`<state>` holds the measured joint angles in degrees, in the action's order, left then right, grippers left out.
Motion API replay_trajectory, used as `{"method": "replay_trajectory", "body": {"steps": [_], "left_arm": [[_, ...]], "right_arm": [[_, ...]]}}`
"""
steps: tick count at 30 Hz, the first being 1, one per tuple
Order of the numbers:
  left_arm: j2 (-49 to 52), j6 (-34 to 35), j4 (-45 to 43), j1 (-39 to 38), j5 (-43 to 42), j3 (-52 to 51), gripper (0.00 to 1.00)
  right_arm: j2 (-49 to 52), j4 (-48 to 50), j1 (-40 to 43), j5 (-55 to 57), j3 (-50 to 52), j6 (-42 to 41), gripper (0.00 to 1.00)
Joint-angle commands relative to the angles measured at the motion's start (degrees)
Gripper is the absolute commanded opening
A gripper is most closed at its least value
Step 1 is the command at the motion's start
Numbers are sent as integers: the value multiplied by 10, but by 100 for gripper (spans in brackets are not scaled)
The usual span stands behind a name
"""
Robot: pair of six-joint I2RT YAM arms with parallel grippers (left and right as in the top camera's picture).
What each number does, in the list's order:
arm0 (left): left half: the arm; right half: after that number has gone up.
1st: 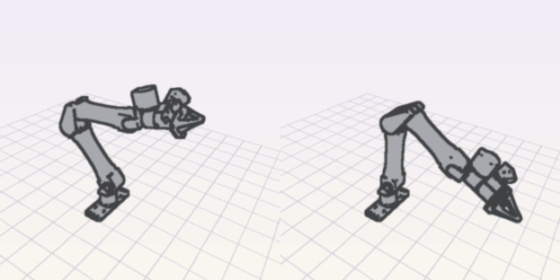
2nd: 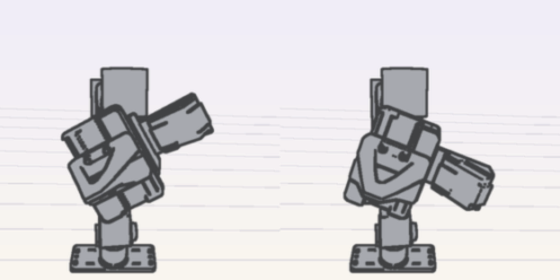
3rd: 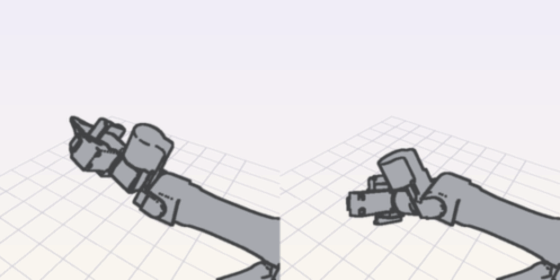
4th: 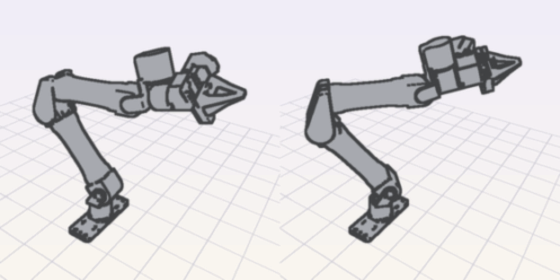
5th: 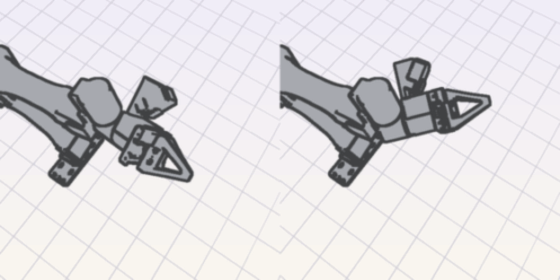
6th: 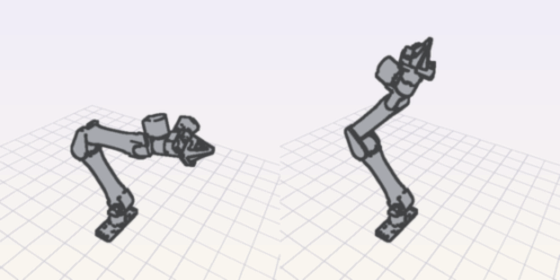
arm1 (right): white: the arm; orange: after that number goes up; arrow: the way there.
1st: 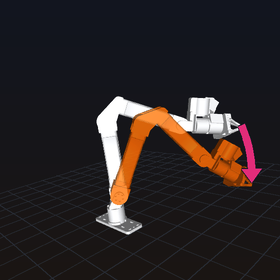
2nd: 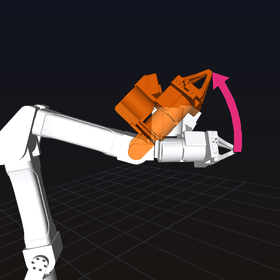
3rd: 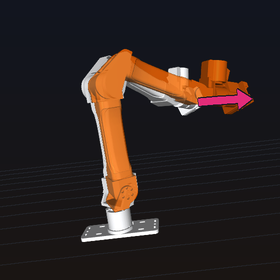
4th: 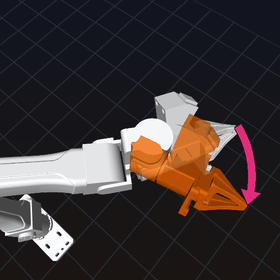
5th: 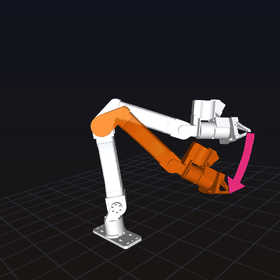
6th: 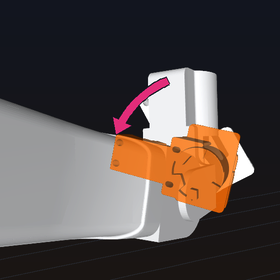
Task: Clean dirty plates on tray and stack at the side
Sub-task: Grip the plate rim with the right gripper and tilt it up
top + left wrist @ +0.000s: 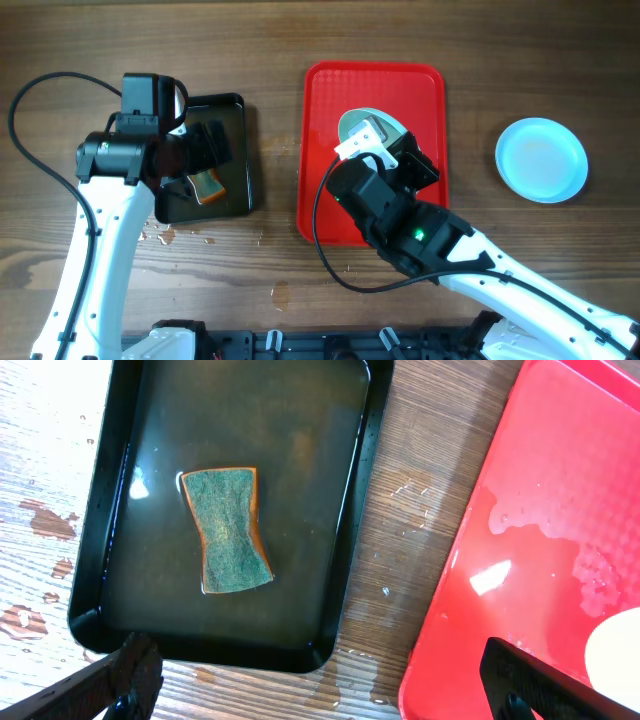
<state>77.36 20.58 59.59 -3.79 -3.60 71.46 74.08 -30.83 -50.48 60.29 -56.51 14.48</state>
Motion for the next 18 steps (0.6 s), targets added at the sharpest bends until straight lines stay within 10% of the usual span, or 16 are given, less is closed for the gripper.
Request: {"method": "replay_trajectory", "body": {"steps": [1,18], "left_arm": [[-4,-7,0,3,-9,-1,100],[-4,-7,0,3,-9,-1,100]], "right_arm": [[6,4,-2,19,-9,5,4],[8,118,-10,76,-9,125,4]]}}
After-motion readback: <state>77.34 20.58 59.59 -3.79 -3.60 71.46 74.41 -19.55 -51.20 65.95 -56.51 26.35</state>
